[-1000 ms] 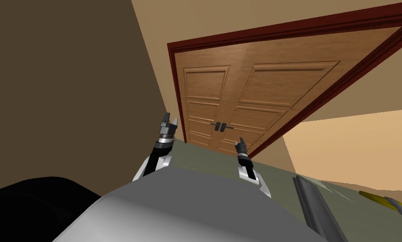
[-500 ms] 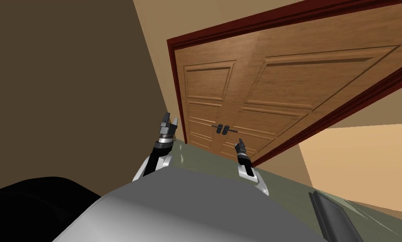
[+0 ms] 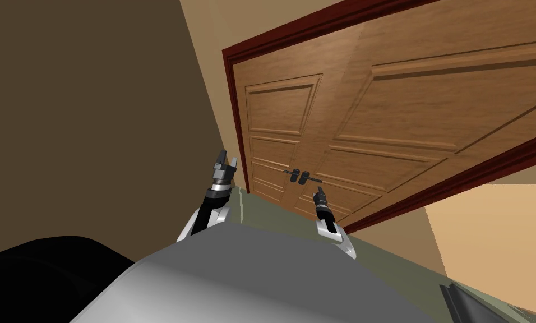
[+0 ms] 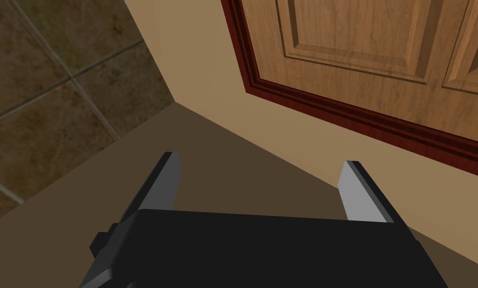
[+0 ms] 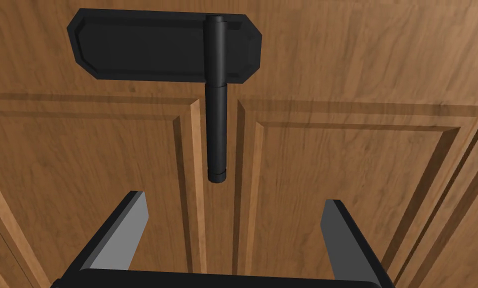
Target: Pull the door open
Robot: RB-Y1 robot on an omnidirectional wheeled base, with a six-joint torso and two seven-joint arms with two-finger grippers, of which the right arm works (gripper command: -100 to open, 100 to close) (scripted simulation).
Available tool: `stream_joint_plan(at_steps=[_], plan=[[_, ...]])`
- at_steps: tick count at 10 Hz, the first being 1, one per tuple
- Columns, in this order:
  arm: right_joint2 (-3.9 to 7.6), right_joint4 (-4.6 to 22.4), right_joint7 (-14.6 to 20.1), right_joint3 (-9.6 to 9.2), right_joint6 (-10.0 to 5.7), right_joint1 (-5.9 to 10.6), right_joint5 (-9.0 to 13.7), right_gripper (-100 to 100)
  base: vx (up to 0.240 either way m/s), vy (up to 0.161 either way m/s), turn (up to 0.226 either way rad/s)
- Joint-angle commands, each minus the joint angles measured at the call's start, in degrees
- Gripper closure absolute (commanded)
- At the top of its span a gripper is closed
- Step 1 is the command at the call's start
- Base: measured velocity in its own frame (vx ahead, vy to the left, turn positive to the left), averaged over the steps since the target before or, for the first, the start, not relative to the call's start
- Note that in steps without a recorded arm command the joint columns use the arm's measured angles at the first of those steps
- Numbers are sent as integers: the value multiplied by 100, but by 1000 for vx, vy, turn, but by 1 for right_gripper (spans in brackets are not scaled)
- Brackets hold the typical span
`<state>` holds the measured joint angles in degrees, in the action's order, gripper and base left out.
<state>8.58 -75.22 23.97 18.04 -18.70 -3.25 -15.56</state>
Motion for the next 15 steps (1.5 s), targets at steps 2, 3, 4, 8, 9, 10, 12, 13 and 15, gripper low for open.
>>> stream_joint_plan(at_steps=[2,3,4,8,9,10,12,13,15], plan=[[0,244,67,69,88,126,-110,-100,151,-68,77],[7,194,55,53,77,106,-84,-100,57,-40,21],[174,329,97,223,56,44,-14,-100,68,-38,0],[424,522,163,447,7,-28,105,-100,115,-49,31],[424,522,163,447,7,-28,105,-100,54,-11,-9],[523,613,199,512,-32,-26,161,-100,114,-22,99],[543,659,224,478,-76,33,188,-100,205,-37,121],[502,657,232,395,-105,103,186,-100,213,55,206],[532,637,232,434,-68,63,186,100,43,13,2]])
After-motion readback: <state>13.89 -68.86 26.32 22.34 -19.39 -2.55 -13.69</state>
